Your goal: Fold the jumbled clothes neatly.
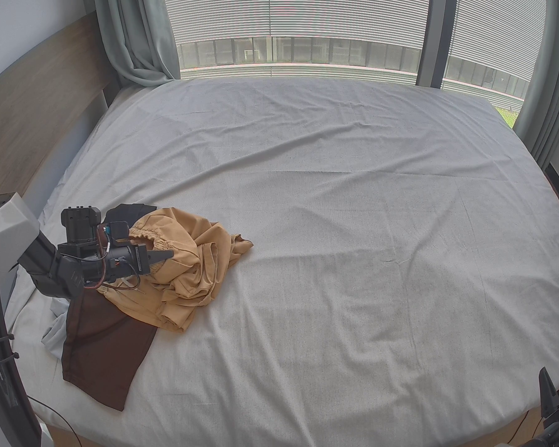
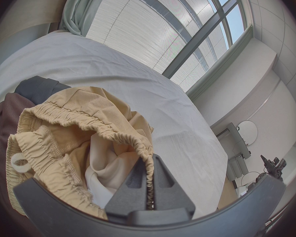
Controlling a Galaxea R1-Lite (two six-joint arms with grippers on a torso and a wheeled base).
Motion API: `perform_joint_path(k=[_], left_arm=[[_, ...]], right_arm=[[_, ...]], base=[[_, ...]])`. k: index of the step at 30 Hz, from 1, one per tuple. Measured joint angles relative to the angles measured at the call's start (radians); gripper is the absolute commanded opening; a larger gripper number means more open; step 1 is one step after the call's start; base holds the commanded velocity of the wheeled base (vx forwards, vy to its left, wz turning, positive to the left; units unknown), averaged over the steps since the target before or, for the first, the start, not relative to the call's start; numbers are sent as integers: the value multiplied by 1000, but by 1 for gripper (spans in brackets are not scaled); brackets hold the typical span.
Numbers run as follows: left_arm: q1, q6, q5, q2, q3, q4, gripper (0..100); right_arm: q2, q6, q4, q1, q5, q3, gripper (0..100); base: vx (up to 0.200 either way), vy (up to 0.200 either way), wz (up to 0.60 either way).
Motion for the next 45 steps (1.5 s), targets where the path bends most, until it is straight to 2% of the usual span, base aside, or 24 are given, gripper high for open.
perform_joint_path(k=[8,15,20,29,38,42,45], left_arm=[[7,-26,-5,-64,68,-5,0],[7,-107,-21,-135,109,-7,0],[7,-125,-31,-177,141,-11,0],[3,-172,-33,-204,195,-79,0],[-15,-348,-30,-225,244,-249,0],[-26,-390,-26,-229,266,-316,0],[-38,-497,-22,-231,306,-437,0]], right_arm=[[0,0,0,-1,0,0,100],[0,-1,0,-1,0,0,100],[0,-1,0,-1,0,0,100],[0,-2,0,-1,0,0,100],[0,-2,0,-1,0,0,100],[0,-2,0,-1,0,0,100],[0,-2,0,-1,0,0,100]], base=[[0,0,0],[0,0,0],[0,0,0],[0,0,0],[0,0,0],[0,0,0],[0,0,0]])
